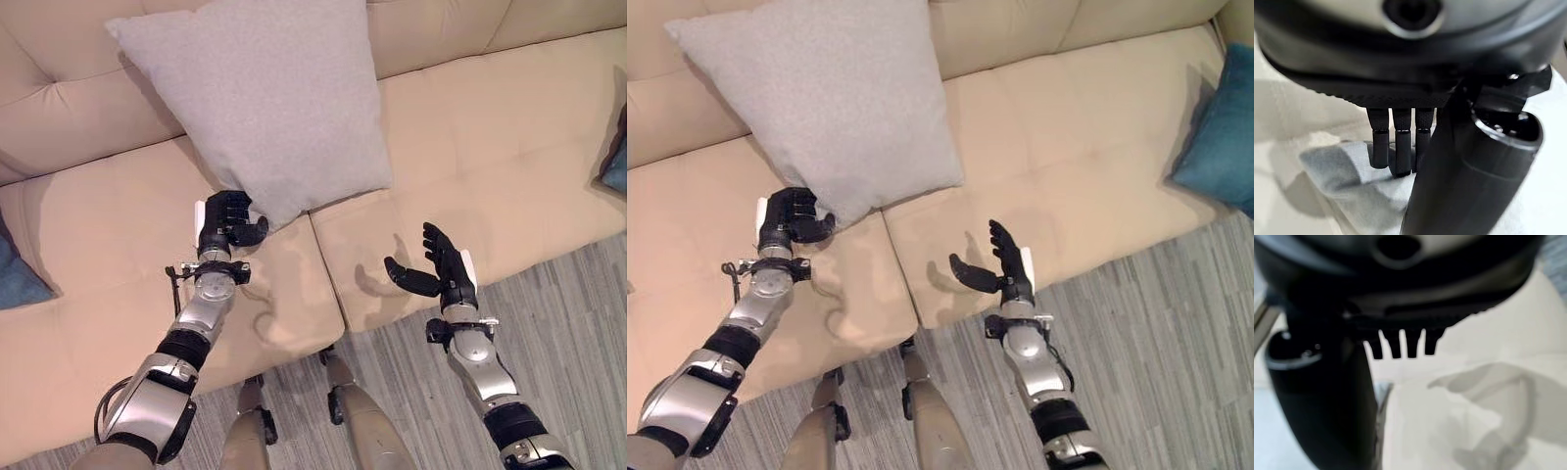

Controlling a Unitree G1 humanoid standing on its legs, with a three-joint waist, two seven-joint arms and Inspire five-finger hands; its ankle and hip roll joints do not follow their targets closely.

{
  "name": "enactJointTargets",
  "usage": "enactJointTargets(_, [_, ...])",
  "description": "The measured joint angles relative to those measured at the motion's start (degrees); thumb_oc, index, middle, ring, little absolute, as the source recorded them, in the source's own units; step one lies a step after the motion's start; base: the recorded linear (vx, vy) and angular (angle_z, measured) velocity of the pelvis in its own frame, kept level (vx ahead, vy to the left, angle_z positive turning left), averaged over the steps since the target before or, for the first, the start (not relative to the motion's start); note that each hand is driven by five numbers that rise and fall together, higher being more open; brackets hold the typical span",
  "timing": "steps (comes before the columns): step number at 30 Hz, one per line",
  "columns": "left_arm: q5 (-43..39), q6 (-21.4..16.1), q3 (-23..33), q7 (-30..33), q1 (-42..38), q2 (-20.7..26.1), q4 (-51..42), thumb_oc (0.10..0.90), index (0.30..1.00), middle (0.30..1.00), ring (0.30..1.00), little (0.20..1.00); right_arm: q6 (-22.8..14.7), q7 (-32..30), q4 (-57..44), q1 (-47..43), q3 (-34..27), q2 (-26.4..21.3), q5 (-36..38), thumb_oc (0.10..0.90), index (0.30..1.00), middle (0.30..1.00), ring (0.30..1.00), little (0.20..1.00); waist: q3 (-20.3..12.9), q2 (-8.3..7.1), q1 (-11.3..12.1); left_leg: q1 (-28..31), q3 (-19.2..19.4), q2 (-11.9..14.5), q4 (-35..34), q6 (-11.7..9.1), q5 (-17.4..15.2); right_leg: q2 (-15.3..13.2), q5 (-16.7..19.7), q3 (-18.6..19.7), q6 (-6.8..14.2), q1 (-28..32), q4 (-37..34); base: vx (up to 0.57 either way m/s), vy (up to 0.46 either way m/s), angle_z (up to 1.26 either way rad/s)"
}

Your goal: Pick up all the scattered cushions and arrange them neatly on the sofa.

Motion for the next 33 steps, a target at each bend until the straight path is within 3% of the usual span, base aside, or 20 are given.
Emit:
enactJointTargets(8, [-0.1,0.1,4.2,-1.6,3.9,0.7,-2.4,0.8,0.9,0.9,0.9,0.9,0.0,1.3,-0.9,1.3,-1.0,-0.3,0.0,0.8,0.9,0.9,0.9,0.9,1.2,0.75,1.2,2.9,-0.2,0.4,0.0,0.0,0.0,0.0,0.0,-0.5,0.0,3.2,0.0,0.01,-0.043,0.02])
enactJointTargets(12, [-0.1,-0.5,6.1,-4.2,18.2,-1.3,-11.2,0.8,0.9,0.9,0.9,0.9,0.2,2.2,-0.3,3.2,-1.1,-0.4,-0.3,0.8,0.9,0.9,0.9,0.9,1.3,0.9,2.3,9.2,-0.4,0.9,0.0,-0.5,-0.4,0.3,-2.3,-2.2,0.7,10.1,0.0,0.09,-0.064,0.11])
enactJointTargets(16, [0.1,-0.6,6.5,-7.1,27.3,-2.1,-12.8,0.8,0.9,0.9,0.9,0.9,0.5,4.1,3.4,5.7,-1.1,-0.5,-1.9,0.8,0.9,0.9,0.9,0.9,1.2,1.32,4.4,13.5,-1.5,1.2,0.0,-1.4,-1.2,0.9,-3.5,-3.2,-0.3,14.8,0.0,0.06,-0.054,0.14])
enactJointTargets(17, [2.1,-0.6,7.7,-9.2,32.9,-2.1,-12.1,0.8,0.9,0.9,0.9,0.9,1.2,5.5,8.8,6.4,-1.1,-0.2,-3.9,0.8,0.9,0.9,0.9,0.9,1.1,1.61,5.1,16.2,-2.0,1.6,0.0,-1.5,-1.8,1.2,-3.7,-3.9,-0.5,17.9,0.0,0.01,-0.05,0.17])
enactJointTargets(22, [4.7,0.9,10.8,-12.0,42.3,-4.6,-3.7,0.8,0.9,0.9,0.9,0.9,4.3,6.4,20.9,10.2,-1.9,0.1,-7.6,0.8,0.9,0.9,0.9,0.9,-0.7,4.25,7.1,21.7,-3.5,1.9,0.0,-1.0,-2.8,1.1,-5.6,-5.9,-0.4,24.5,0.0,0.03,-0.085,0.24])
enactJointTargets(27, [6.2,2.1,10.9,-14.2,47.7,-5.4,0.2,0.8,0.9,0.9,0.9,0.9,5.5,6.5,23.9,16.2,-2.5,0.2,-8.8,0.8,0.9,0.9,0.9,0.9,-2.8,5.52,7.7,24.4,-7.0,2.0,0.5,-1.1,-3.2,1.7,-7.2,-8.1,-1.0,29.4,-0.1,-0.03,-0.075,0.36])
enactJointTargets(30, [6.6,2.1,10.3,-15.2,47.5,-6.2,1.8,0.8,0.9,0.9,0.9,0.9,5.5,6.5,24.2,16.6,-2.4,0.4,-9.0,0.8,0.9,0.9,0.9,0.9,-3.6,4.91,7.8,22.9,-8.9,1.9,3.0,-2.0,-3.2,2.1,-7.7,-9.3,-2.3,29.5,0.3,-0.2,-0.028,0.29])
enactJointTargets(31, [6.8,2.0,10.2,-15.6,46.9,-6.3,2.7,0.8,0.9,0.9,0.9,0.9,5.2,6.5,25.2,16.1,-2.2,0.5,-9.0,0.8,0.9,0.9,0.9,0.9,-3.8,4.45,7.9,22.5,-9.5,1.8,3.4,-3.0,-2.5,1.8,-7.7,-9.4,-3.4,28.9,1.1,-0.13,0.022,0.17])
enactJointTargets(32, [6.8,2.1,10.2,-16.0,45.8,-6.4,4.5,0.8,0.9,0.9,0.9,0.9,5.2,6.5,26.5,15.3,-2.1,0.8,-9.0,0.8,0.9,0.9,0.9,0.9,-4.3,3.32,7.8,21.5,-9.9,1.2,3.8,-5.4,-0.9,1.0,-7.5,-9.8,-4.4,27.8,1.4,-0.11,0.078,0.15])
enactJointTargets(33, [6.8,2.2,10.5,-16.5,43.6,-6.4,7.3,0.8,0.9,0.9,0.9,0.9,5.4,6.5,28.2,13.9,-2.1,2.4,-9.1,0.8,0.9,0.9,0.9,0.9,-4.8,-1.61,7.7,19.4,-8.8,-1.6,9.8,-5.7,-2.0,-3.0,-6.6,-10.0,-5.6,27.5,0.7,-0.15,0.127,0.03])
